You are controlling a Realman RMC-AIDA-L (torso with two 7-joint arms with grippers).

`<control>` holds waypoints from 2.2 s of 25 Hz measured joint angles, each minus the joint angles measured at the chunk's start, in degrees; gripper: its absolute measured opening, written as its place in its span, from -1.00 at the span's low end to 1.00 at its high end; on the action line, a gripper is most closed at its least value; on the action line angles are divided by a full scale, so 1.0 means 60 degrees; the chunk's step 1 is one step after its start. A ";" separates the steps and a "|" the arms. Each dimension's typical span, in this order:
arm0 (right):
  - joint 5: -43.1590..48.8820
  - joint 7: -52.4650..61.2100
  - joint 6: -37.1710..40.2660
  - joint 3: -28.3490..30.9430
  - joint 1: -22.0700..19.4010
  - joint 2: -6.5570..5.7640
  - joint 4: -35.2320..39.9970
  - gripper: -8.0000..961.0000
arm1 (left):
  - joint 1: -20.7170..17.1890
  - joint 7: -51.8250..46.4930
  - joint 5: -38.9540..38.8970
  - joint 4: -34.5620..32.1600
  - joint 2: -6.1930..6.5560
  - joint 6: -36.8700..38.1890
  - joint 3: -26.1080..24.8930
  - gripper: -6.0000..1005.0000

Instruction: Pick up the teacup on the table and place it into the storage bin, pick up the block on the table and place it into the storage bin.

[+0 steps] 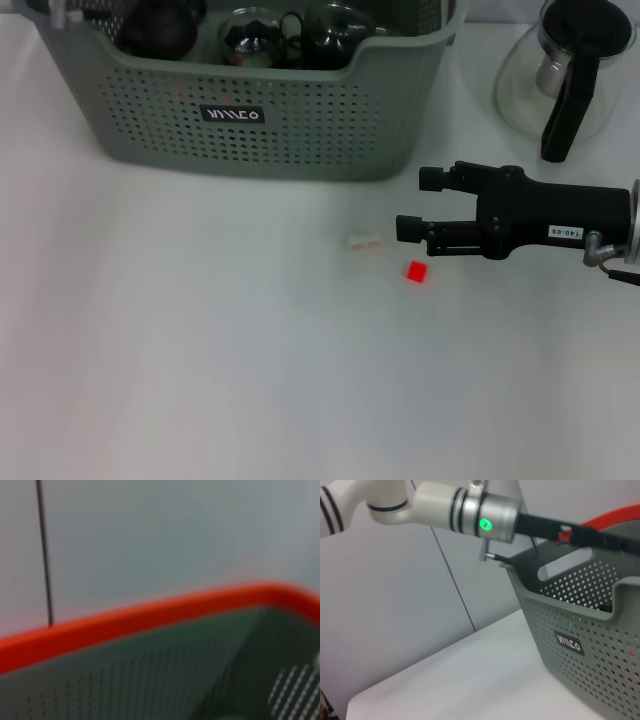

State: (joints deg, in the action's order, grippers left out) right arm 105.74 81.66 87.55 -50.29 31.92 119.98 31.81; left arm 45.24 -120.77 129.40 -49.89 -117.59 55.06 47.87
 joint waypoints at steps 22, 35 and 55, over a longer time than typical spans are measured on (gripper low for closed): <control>0.0043 0.0118 0.0085 -0.0057 0.0023 -0.0007 0.0001 0.97 | -0.5077 1.1416 -0.4184 0.2395 -0.0943 0.8361 -0.3185 0.81; 0.2488 0.2357 0.0733 -0.0293 0.0235 -0.0035 0.1521 0.97 | -0.5220 1.2181 -0.2807 0.2778 -0.1006 0.7835 -0.3293 0.80; 0.7162 0.7735 0.1792 -0.4798 0.3482 0.0130 0.5200 0.91 | -0.5264 1.2223 -0.2785 0.2797 -0.0985 0.7895 -0.3650 0.80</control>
State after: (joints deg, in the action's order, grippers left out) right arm 148.72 128.07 98.30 -79.07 52.80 120.76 63.01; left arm 13.66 -47.43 112.69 -33.11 -123.49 102.44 25.97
